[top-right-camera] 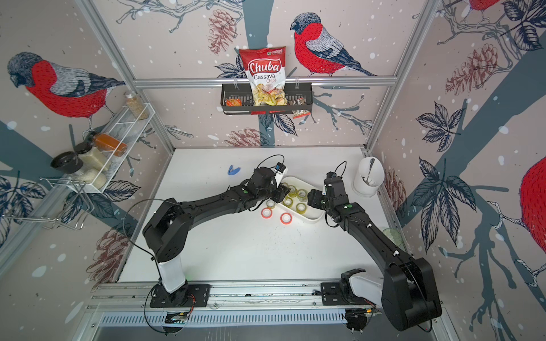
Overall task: Put the transparent tape into the storage box
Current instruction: Place the tape in the storage box.
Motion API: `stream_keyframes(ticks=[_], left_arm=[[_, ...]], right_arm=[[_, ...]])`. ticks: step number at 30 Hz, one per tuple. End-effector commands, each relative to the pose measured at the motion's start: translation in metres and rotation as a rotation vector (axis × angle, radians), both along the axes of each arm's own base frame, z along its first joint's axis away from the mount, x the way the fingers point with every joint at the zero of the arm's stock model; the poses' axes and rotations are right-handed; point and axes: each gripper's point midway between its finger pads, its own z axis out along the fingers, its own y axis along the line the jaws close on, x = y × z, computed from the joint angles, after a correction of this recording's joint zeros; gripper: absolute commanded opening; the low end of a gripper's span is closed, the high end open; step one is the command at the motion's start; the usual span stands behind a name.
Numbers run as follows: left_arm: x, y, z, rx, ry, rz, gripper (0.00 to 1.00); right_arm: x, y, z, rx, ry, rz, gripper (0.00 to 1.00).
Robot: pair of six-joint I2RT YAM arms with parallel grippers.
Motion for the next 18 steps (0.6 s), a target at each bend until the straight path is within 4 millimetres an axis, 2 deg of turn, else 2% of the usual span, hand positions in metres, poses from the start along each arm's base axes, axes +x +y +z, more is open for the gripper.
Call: stream_keyframes(ticks=[1,8,18], left_arm=[[-0.003,-0.015,-0.009,0.015,0.006,-0.048,0.51],[-0.010,-0.041,-0.033,0.041,0.038,-0.083,0.51],[-0.019,-0.050,-0.063,0.065,0.091,-0.095,0.51]], right_arm=[[0.006,-0.003,0.008,0.037,-0.037,-0.021,0.72],[0.006,-0.006,0.009,0.051,-0.040,-0.028,0.72],[0.005,-0.006,0.010,0.069,-0.042,-0.020,0.72]])
